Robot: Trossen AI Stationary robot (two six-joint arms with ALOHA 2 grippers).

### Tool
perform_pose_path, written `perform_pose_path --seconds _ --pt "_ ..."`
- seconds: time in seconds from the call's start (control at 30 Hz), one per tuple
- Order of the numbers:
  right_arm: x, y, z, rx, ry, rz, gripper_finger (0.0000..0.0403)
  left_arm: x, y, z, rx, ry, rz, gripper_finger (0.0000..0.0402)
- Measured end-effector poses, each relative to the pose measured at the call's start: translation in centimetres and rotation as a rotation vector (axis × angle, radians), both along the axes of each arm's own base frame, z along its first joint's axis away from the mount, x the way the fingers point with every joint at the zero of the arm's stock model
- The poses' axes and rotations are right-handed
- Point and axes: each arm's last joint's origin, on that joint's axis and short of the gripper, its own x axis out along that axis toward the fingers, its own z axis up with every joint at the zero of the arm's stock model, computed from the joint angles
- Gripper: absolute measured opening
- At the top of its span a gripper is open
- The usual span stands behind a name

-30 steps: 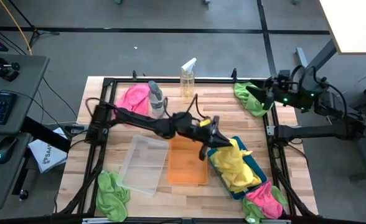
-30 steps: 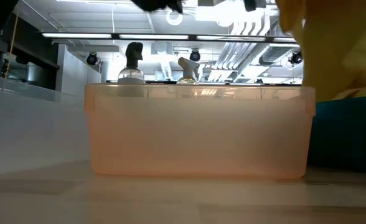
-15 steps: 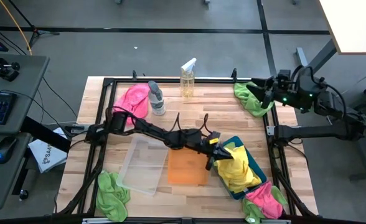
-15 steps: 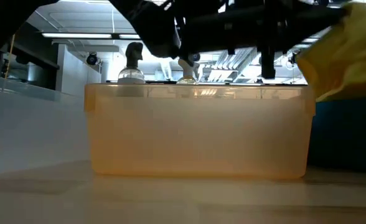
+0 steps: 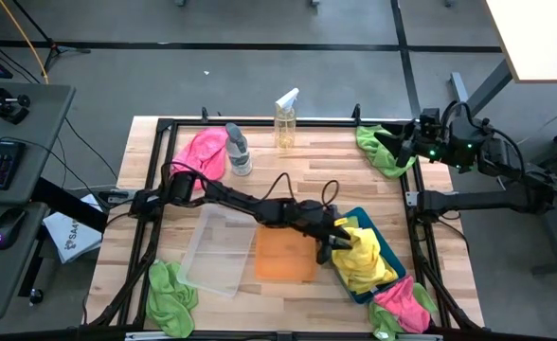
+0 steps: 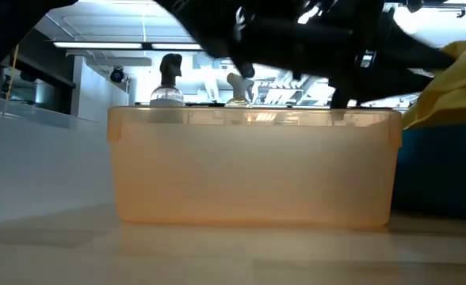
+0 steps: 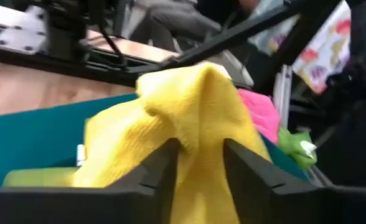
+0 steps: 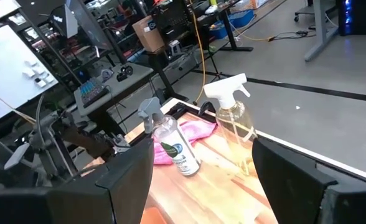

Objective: Sort microfiber towel by color & place in baskets
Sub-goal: Put the yellow microfiber cloth into the blue bin, then put the top green microfiber cloth into the transparent bin

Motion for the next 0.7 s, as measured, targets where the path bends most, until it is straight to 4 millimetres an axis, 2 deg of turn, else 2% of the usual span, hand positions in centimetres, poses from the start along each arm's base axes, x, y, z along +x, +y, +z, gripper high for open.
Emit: perform_pose_path --seconds 0.2,0.4,0.53,0.7 --pt "0.0 0.0 -0.1 0.005 0.012 0.006 0.0268 0.8 0.8 3.7 0.097 0.161 -0.124 0.0196" --pt "-0.1 0.0 -0.5 0.028 0.048 0.001 0.0268 -0.3 4.9 8.2 0.226 0.358 -0.106 0.0222" --pt "-0.2 0.0 -1.3 0.106 0.092 -0.049 0.0268 -2.3 8.1 11.0 0.223 0.464 0.000 0.0220" --pt "0.2 -0.2 -3.5 0.286 0.253 -0.148 0.0268 -6.3 11.4 15.0 0.166 0.517 0.103 0.0210"
